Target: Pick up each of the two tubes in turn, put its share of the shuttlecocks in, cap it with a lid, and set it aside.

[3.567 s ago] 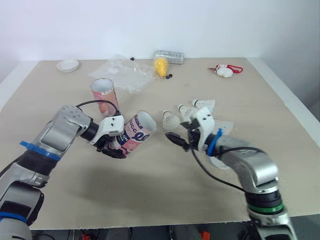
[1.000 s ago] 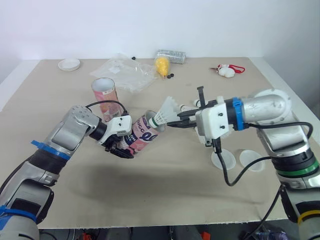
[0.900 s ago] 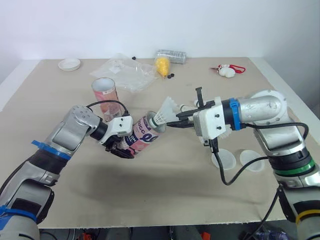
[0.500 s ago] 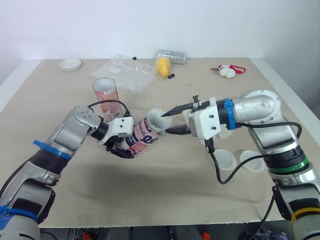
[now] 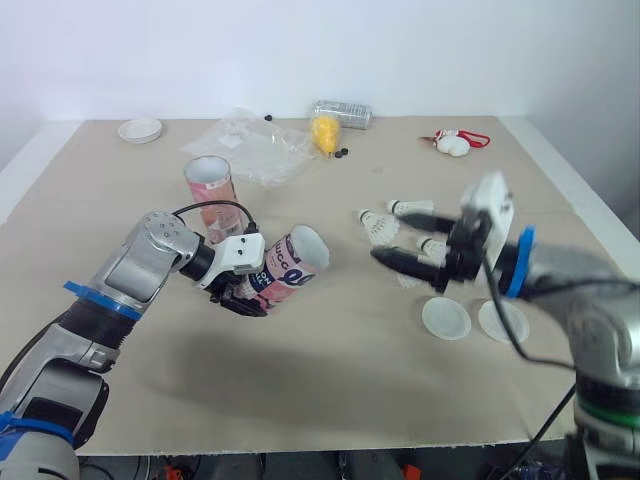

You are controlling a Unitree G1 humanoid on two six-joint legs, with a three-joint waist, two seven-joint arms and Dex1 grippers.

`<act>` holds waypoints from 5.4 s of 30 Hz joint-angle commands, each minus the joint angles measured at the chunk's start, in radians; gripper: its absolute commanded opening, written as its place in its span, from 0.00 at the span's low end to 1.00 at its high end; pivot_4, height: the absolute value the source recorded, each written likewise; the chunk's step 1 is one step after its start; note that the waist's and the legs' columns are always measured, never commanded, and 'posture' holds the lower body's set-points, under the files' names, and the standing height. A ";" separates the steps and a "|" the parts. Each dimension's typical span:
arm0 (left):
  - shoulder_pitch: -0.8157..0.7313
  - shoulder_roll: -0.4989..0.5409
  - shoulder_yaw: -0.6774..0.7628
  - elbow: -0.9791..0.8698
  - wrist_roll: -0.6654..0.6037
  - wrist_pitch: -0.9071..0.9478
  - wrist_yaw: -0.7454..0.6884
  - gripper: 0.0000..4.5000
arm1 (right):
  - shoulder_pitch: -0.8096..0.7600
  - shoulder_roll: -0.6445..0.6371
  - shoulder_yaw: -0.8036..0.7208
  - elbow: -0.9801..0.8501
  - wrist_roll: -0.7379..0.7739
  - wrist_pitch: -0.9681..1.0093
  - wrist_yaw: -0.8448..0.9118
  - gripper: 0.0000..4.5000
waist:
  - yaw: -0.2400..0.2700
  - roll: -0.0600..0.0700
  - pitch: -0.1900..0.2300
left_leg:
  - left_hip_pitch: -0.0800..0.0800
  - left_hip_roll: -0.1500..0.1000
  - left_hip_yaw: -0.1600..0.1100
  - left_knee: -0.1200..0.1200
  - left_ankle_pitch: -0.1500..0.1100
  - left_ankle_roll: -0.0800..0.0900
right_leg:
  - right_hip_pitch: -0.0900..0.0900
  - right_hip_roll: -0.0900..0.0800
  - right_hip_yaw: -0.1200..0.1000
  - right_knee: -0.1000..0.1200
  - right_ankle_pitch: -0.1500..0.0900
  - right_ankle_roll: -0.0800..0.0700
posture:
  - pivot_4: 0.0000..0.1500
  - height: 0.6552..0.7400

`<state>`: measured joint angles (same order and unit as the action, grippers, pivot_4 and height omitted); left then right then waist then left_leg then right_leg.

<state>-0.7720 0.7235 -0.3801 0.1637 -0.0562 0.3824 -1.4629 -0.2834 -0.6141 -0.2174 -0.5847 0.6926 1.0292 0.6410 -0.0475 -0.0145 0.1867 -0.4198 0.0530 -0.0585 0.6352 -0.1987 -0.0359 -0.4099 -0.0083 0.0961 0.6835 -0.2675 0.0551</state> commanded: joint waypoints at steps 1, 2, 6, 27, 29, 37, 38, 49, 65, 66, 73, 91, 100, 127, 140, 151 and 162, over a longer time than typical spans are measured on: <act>0.001 0.015 0.013 -0.011 0.001 0.008 -0.001 0.68 | 0.043 0.039 -0.060 -0.106 -0.020 0.042 -0.175 0.98 | -0.003 0.001 0.000 | 0.000 0.000 0.002 0.000 0.000 0.000 | -0.001 0.000 0.003 0.000 0.001 0.002 | 1.00 1.00; 0.000 0.017 0.014 -0.010 0.001 0.008 -0.003 0.68 | 0.067 0.045 -0.054 -0.112 -0.045 0.039 -0.208 0.98 | -0.002 0.000 0.000 | 0.000 0.000 0.002 0.001 0.000 0.000 | 0.000 0.000 0.003 0.000 0.001 0.003 | 1.00 1.00; -0.005 0.021 0.015 -0.003 0.003 0.008 -0.005 0.68 | 0.101 0.047 -0.040 -0.128 -0.058 0.045 -0.260 0.98 | -0.002 0.000 0.000 | 0.000 -0.001 0.002 0.001 0.002 0.001 | 0.000 0.000 0.004 -0.001 0.002 0.004 | 1.00 1.00; -0.005 0.010 0.009 -0.019 -0.001 0.030 -0.006 0.68 | 0.030 0.170 0.116 0.133 -0.213 -0.115 -0.338 0.98 | -0.001 0.000 0.000 | -0.001 -0.001 0.001 0.001 0.002 0.001 | 0.000 0.002 0.005 -0.001 0.002 0.004 | 1.00 1.00; -0.004 0.011 0.010 -0.019 -0.001 0.031 -0.005 0.68 | 0.016 0.173 0.119 0.147 -0.218 -0.119 -0.337 0.98 | -0.001 0.000 0.000 | -0.001 -0.001 0.001 0.000 0.002 0.001 | 0.000 0.002 0.005 -0.001 0.002 0.004 | 1.00 1.00; 0.003 0.008 0.010 -0.024 -0.001 0.032 0.003 0.68 | -0.031 0.168 0.124 0.225 -0.258 -0.159 -0.323 0.37 | -0.001 0.000 0.000 | -0.001 -0.001 0.001 0.000 0.002 0.001 | 0.000 0.002 0.005 -0.001 0.002 0.004 | 1.00 1.00; 0.004 0.008 0.010 -0.025 -0.001 0.032 0.003 0.68 | -0.033 0.169 0.124 0.227 -0.258 -0.159 -0.320 0.28 | -0.001 0.000 0.000 | -0.001 -0.001 0.001 0.000 0.002 0.001 | 0.000 0.002 0.005 -0.001 0.002 0.004 | 1.00 1.00; 0.003 0.004 0.005 -0.013 0.001 0.022 0.004 0.68 | -0.038 0.054 0.164 0.119 -0.255 -0.145 -0.199 0.01 | -0.001 0.000 0.000 | -0.001 -0.001 0.001 0.000 0.002 0.001 | 0.000 0.002 0.005 -0.002 0.002 0.004 | 1.00 1.00; -0.031 -0.032 -0.005 0.048 0.011 -0.003 -0.008 0.68 | -0.485 -0.340 0.327 0.169 -0.365 -0.771 0.532 0.01 | 0.002 0.001 0.002 | -0.001 -0.002 0.002 0.000 0.002 0.002 | 0.001 0.001 0.006 -0.003 -0.001 0.005 | 1.00 1.00; -0.031 -0.034 -0.005 0.048 0.011 -0.004 -0.007 0.68 | -0.496 -0.330 0.351 0.188 -0.390 -0.800 0.545 0.01 | 0.002 0.001 0.002 | -0.001 -0.003 0.002 0.000 0.002 0.002 | 0.001 0.001 0.007 -0.003 0.000 0.005 | 1.00 1.00; -0.012 -0.030 0.006 0.011 0.003 0.012 0.003 0.68 | -0.564 -0.244 0.453 0.359 -0.548 -1.002 0.570 0.01 | 0.002 0.001 0.002 | -0.001 -0.003 0.002 0.001 0.002 0.001 | 0.001 0.001 0.007 -0.003 0.001 0.005 | 1.00 1.00; 0.012 -0.026 0.016 -0.018 0.001 0.027 0.028 0.68 | -0.650 -0.132 0.424 0.301 -0.382 -0.771 0.648 1.00 | 0.004 0.001 0.002 | -0.001 -0.003 0.000 0.001 0.002 0.001 | 0.001 0.001 0.006 -0.002 0.002 0.003 | 1.00 1.00; -0.056 -0.030 -0.010 0.022 0.035 -0.026 -0.005 0.68 | -0.747 -0.141 0.368 0.434 -0.253 -0.507 0.658 0.62 | 0.003 0.001 0.002 | -0.001 -0.003 0.000 0.001 0.003 0.001 | 0.001 0.001 0.005 -0.002 0.002 0.003 | 1.00 1.00; -0.105 -0.067 -0.028 0.039 0.037 -0.003 -0.061 0.68 | -0.878 0.134 0.850 0.809 -0.763 -0.982 0.844 0.01 | -0.003 0.002 0.003 | -0.003 -0.002 0.000 0.000 0.003 0.001 | -0.002 0.002 0.006 -0.001 0.004 -0.003 | 1.00 1.00; -0.073 -0.056 -0.020 0.004 0.027 0.023 -0.048 0.68 | -0.885 0.149 0.703 0.755 -0.647 -0.848 0.926 0.01 | -0.004 0.002 0.003 | 0.000 0.000 0.000 0.000 0.003 0.001 | 0.000 0.004 0.006 0.000 0.005 -0.004 | 1.00 1.00; -0.038 -0.060 -0.007 0.011 0.021 -0.002 -0.001 0.68 | -0.864 -0.013 0.532 0.642 -0.479 -0.688 0.939 0.01 | -0.001 0.003 0.003 | -0.002 -0.001 -0.001 0.000 0.003 0.001 | -0.001 0.004 0.005 0.000 0.004 -0.004 | 1.00 1.00; 0.065 -0.165 0.104 0.009 -0.044 -0.098 0.167 0.68 | -0.679 -0.163 0.181 0.462 -0.182 -0.279 0.728 0.01 | 0.008 0.003 0.003 | -0.002 -0.002 -0.001 0.002 0.003 0.001 | 0.001 0.001 0.004 -0.001 0.005 -0.003 | 1.00 1.00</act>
<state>-0.7150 0.5752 -0.3071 0.1941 -0.0687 0.3008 -1.3280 -0.9685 -0.7698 0.0337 -0.0717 0.4587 0.7022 1.4125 -0.0394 -0.0120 0.1898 -0.4226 0.0502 -0.0586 0.6373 -0.1954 -0.0347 -0.4093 -0.0078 0.1013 0.6817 -0.2622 0.0526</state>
